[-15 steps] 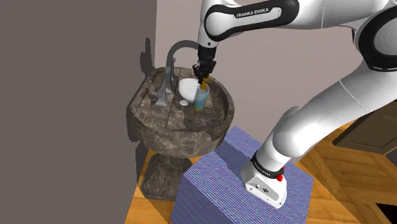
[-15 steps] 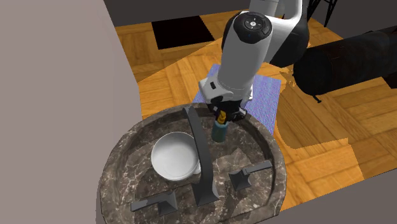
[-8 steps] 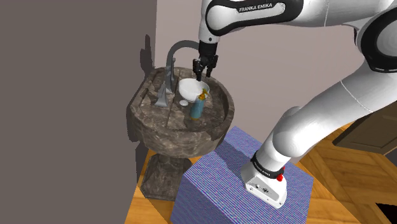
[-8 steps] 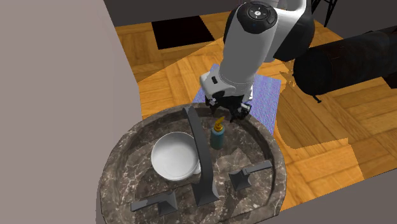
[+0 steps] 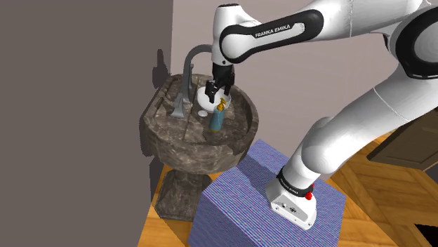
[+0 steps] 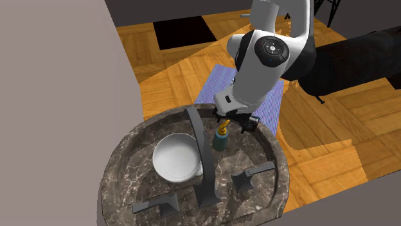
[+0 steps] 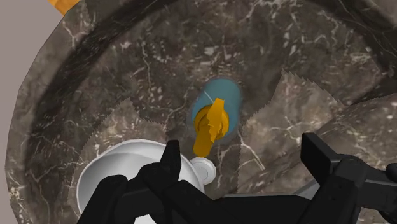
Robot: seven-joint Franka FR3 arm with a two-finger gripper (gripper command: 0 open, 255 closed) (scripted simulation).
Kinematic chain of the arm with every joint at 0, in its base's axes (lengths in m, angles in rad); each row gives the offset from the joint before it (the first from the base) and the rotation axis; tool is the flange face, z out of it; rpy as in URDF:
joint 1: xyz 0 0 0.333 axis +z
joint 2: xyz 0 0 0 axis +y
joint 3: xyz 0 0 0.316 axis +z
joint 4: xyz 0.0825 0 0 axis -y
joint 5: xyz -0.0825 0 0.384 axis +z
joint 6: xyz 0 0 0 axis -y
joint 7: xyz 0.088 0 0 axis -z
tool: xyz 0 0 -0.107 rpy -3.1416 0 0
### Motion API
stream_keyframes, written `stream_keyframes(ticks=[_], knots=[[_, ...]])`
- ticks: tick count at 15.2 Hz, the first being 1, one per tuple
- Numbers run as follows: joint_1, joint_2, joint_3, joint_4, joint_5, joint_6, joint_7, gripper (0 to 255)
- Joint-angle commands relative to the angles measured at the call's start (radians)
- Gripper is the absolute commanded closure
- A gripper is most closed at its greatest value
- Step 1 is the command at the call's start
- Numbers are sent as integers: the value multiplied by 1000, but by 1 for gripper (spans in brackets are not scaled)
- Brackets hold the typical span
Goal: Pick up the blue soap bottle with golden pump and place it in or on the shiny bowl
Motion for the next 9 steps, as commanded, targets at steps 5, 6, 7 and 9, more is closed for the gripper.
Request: stream_keyframes(ticks=[5,6,7,9], knots=[[-3,21,-2,-49,-6,70,5,0],[-3,21,-2,-49,-6,70,5,0],[-3,21,-2,-49,-6,70,5,0],[-3,21,-2,-49,-6,70,5,0]])
